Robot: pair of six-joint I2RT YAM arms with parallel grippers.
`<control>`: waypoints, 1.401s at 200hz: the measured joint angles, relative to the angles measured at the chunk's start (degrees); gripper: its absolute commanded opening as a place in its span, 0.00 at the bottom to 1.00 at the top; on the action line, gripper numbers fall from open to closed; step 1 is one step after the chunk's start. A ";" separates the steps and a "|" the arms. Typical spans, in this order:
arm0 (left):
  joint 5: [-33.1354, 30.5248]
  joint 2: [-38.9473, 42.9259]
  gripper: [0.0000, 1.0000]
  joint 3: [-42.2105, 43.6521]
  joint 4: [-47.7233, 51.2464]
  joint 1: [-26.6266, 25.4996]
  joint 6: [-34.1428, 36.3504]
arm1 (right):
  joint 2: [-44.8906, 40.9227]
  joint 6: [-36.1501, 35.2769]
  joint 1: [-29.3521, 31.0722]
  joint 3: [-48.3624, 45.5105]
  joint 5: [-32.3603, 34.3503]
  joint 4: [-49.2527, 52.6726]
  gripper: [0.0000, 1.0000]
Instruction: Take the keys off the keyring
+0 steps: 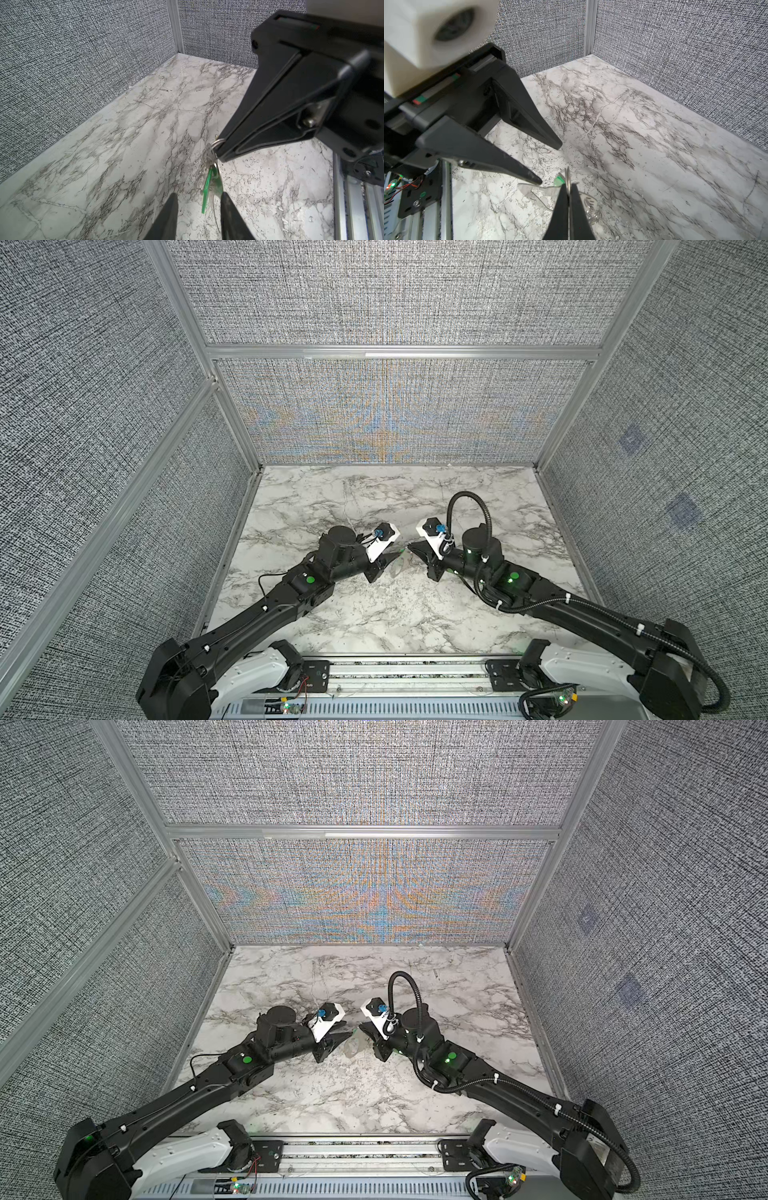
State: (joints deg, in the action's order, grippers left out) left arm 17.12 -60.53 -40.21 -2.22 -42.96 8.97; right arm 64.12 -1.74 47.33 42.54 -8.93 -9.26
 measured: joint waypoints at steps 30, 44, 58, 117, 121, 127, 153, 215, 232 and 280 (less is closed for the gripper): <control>1.09 0.44 0.26 0.00 -1.14 0.94 -0.20 | -0.02 -0.63 0.24 -0.24 0.13 -0.26 0.00; 2.73 0.66 0.23 -0.17 -1.09 1.79 -0.37 | -0.42 -1.99 0.24 -1.27 -1.22 -0.66 0.00; 5.07 0.87 0.23 -0.52 -1.11 2.58 -0.44 | -1.03 -3.54 0.24 -2.86 -2.97 -1.40 0.00; 13.14 3.08 0.20 0.02 -0.39 3.48 0.07 | -2.69 -9.94 -1.70 -7.13 -10.67 -6.67 0.00; 13.42 3.23 0.21 0.09 -0.22 3.50 0.15 | -2.78 -10.19 -1.99 -7.41 -11.32 -7.02 0.00; 13.88 3.41 0.20 0.24 -0.07 3.52 0.39 | -2.91 -10.45 -2.47 -7.76 -12.39 -7.56 0.00; 15.45 3.82 0.20 0.72 1.14 3.63 1.38 | -3.10 -11.06 -4.24 -8.41 -16.57 -9.25 0.00; 16.55 3.72 0.20 2.27 1.57 3.63 3.28 | -2.71 -11.61 -6.14 -7.52 -24.30 -10.43 0.00; 17.31 3.50 0.20 2.51 0.96 3.63 3.72 | -2.40 -11.58 -6.19 -7.10 -25.57 -10.32 0.00; 19.61 3.72 0.16 2.93 -1.09 3.63 5.64 | -1.46 -11.30 -6.19 -6.25 -27.52 -10.10 0.00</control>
State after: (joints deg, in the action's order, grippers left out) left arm 36.73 -56.82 -37.28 -3.31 -39.33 14.61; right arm 62.65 -13.04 41.15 36.29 -36.45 -19.35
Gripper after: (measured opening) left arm 0.173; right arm 0.049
